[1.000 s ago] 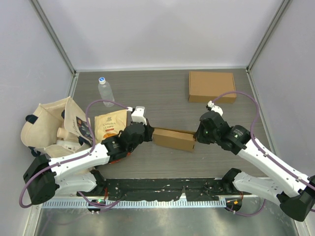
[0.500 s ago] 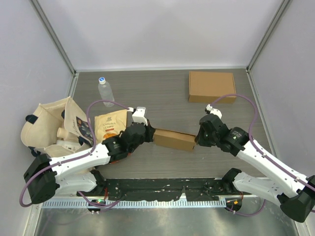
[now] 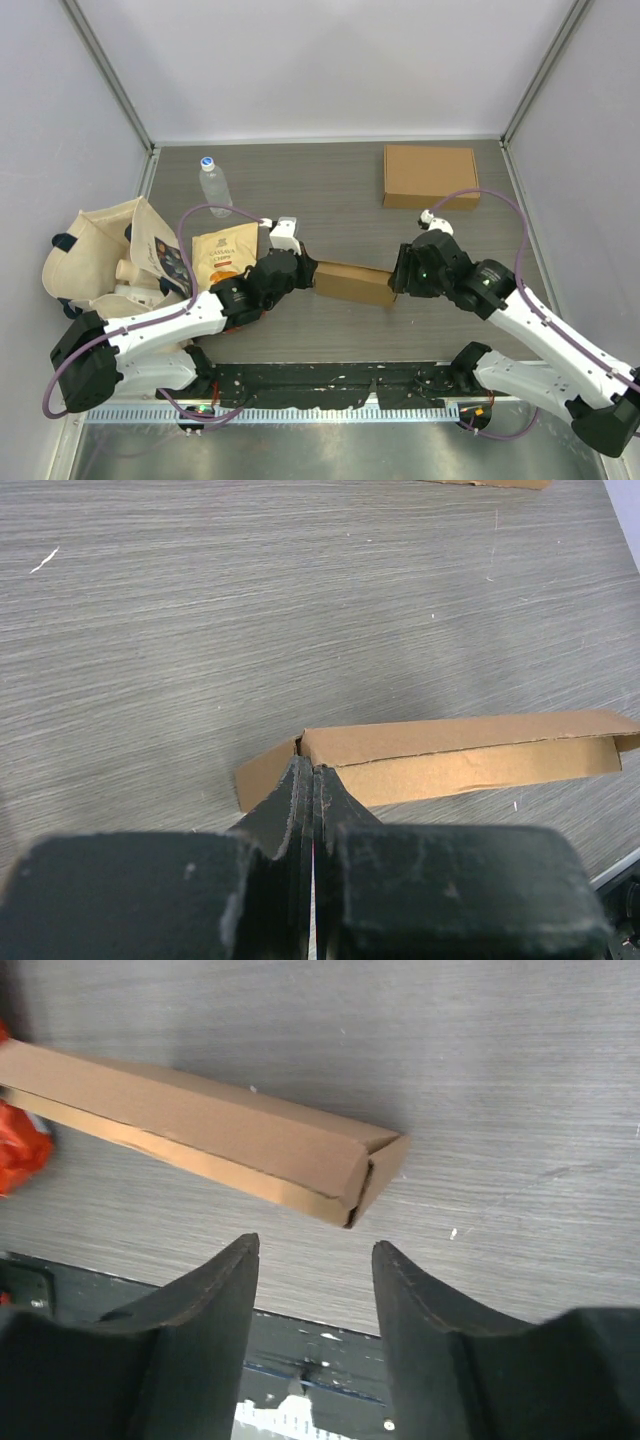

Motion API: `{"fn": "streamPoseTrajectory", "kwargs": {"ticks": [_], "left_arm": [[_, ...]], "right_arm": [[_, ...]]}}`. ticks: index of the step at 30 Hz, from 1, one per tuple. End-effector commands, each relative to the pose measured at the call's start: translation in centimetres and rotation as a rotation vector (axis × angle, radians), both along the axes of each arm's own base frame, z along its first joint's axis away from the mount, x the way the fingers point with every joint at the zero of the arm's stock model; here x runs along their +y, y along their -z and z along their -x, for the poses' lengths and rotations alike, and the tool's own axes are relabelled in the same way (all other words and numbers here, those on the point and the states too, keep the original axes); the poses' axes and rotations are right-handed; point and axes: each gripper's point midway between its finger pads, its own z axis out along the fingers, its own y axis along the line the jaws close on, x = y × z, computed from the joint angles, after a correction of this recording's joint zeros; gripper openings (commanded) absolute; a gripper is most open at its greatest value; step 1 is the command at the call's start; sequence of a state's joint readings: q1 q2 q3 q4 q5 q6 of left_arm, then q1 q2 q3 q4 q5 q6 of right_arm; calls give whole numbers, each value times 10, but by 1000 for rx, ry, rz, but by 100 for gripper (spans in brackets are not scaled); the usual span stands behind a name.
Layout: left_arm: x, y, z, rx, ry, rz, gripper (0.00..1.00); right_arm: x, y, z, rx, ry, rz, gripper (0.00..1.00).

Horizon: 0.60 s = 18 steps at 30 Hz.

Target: Fold the paper box

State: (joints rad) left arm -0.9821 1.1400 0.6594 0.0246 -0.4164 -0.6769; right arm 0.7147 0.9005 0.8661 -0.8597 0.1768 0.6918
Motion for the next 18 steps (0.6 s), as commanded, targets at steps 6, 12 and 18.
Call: {"fn": "streamPoseTrajectory", "kwargs": {"ticks": [6,12,18], "left_arm": [[8,21,12,53,11,-58,0],[8,22,14,52,10,-57,0],[8,22,14,48,5,-55,0]], "right_arm": [[-10,-53,-24,-87,312,-260,96],[8,-41,-38,44,520,-601,96],[14,-22,-34,129,612,-787,89]]}}
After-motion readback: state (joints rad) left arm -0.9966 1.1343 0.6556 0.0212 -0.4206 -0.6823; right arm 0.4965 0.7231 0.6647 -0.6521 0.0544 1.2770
